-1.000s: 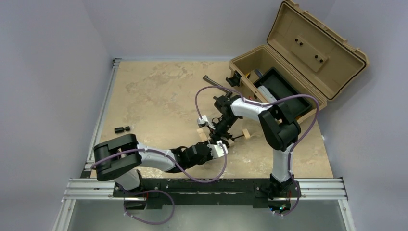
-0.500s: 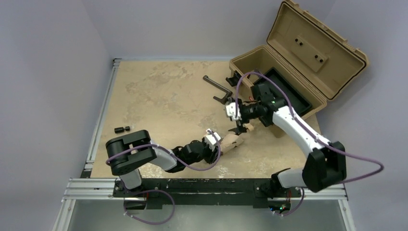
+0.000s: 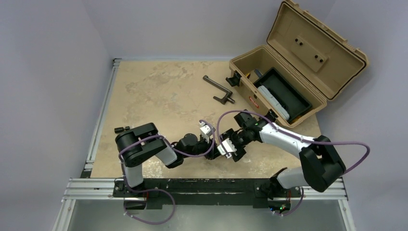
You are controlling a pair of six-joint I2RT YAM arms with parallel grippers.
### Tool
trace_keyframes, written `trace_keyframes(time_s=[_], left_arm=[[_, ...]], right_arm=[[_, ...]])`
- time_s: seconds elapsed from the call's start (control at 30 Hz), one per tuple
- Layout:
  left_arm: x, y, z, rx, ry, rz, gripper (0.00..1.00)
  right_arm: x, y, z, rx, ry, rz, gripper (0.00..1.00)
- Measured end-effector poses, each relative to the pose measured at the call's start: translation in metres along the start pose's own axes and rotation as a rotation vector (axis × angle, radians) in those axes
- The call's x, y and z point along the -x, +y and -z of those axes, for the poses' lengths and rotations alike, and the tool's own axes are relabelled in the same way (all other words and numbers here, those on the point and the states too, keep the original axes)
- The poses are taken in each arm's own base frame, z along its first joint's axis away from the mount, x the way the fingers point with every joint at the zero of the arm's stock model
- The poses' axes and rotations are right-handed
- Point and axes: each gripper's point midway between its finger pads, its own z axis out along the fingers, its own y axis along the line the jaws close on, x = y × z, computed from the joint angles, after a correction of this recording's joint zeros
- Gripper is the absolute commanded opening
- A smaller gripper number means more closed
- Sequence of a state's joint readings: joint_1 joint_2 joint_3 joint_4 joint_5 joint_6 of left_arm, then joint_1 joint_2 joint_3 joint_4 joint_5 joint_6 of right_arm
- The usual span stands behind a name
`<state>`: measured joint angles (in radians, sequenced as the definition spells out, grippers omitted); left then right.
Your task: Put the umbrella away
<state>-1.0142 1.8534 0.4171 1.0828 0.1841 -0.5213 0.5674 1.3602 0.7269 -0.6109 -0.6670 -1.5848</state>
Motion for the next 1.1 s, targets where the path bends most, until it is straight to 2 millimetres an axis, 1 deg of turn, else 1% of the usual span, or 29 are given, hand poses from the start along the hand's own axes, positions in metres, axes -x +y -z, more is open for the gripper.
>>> trace_keyframes(time_s=[0.07, 0.17, 0.2, 0.23, 0.3, 0.33, 0.4, 0.43, 0.47, 0.53, 0.6, 0.7, 0.77, 0.8, 0.87, 0.97, 1.03, 1.1], left_arm=[[0.000, 0.001, 0.000, -0.008, 0.003, 0.026, 0.00], [0.000, 0.002, -0.001, -0.021, 0.009, 0.066, 0.00], [0.000, 0.002, -0.001, -0.028, 0.012, 0.079, 0.01], [0.000, 0.002, -0.001, -0.034, 0.012, 0.087, 0.12], [0.002, 0.002, -0.001, -0.040, 0.010, 0.111, 0.34], [0.006, 0.000, 0.000, -0.046, 0.003, 0.120, 0.53], [0.008, 0.001, 0.003, -0.033, 0.011, 0.144, 0.76], [0.009, 0.002, 0.006, -0.021, 0.019, 0.151, 0.87], [0.015, 0.000, 0.010, -0.012, 0.018, 0.171, 0.91], [0.024, 0.000, 0.018, 0.032, 0.025, 0.176, 0.95], [0.029, 0.015, 0.032, 0.145, 0.046, 0.183, 0.99], [0.030, 0.038, 0.059, 0.318, 0.074, 0.163, 1.00], [0.026, 0.051, 0.085, 0.429, 0.103, 0.131, 1.00], [0.028, 0.053, 0.096, 0.463, 0.099, 0.115, 1.00], [0.043, 0.051, 0.114, 0.494, 0.049, 0.076, 1.00], [0.068, 0.044, 0.140, 0.494, -0.065, 0.009, 0.99], [0.073, 0.040, 0.154, 0.470, -0.117, -0.053, 0.98], [0.072, 0.036, 0.162, 0.428, -0.141, -0.127, 0.97]], right_arm=[[-0.004, 0.000, -0.009, 0.008, 0.036, -0.013, 0.47], [-0.014, -0.009, -0.016, -0.012, 0.073, -0.039, 0.16], [-0.015, -0.009, -0.017, -0.011, 0.079, -0.053, 0.10], [-0.016, -0.010, -0.017, -0.011, 0.081, -0.058, 0.06], [-0.015, -0.010, -0.017, -0.007, 0.087, -0.072, 0.04], [-0.015, -0.010, -0.018, 0.001, 0.088, -0.084, 0.03], [-0.015, -0.010, -0.020, 0.016, 0.088, -0.125, 0.02], [-0.014, -0.010, -0.022, 0.030, 0.087, -0.158, 0.01], [-0.013, -0.012, -0.025, 0.044, 0.084, -0.194, 0.01], [-0.008, -0.023, -0.031, 0.070, 0.056, -0.253, 0.00], [-0.002, -0.034, -0.040, 0.096, 0.019, -0.307, 0.00], [0.000, -0.041, -0.051, 0.127, -0.017, -0.394, 0.00], [-0.001, -0.040, -0.056, 0.148, -0.023, -0.463, 0.00], [-0.001, -0.040, -0.057, 0.157, -0.026, -0.505, 0.00], [-0.001, -0.039, -0.060, 0.182, -0.035, -0.578, 0.00], [-0.001, -0.038, -0.062, 0.215, -0.055, -0.665, 0.00], [-0.001, -0.038, -0.063, 0.236, -0.065, -0.709, 0.00], [-0.001, -0.036, -0.064, 0.252, -0.071, -0.741, 0.00]])
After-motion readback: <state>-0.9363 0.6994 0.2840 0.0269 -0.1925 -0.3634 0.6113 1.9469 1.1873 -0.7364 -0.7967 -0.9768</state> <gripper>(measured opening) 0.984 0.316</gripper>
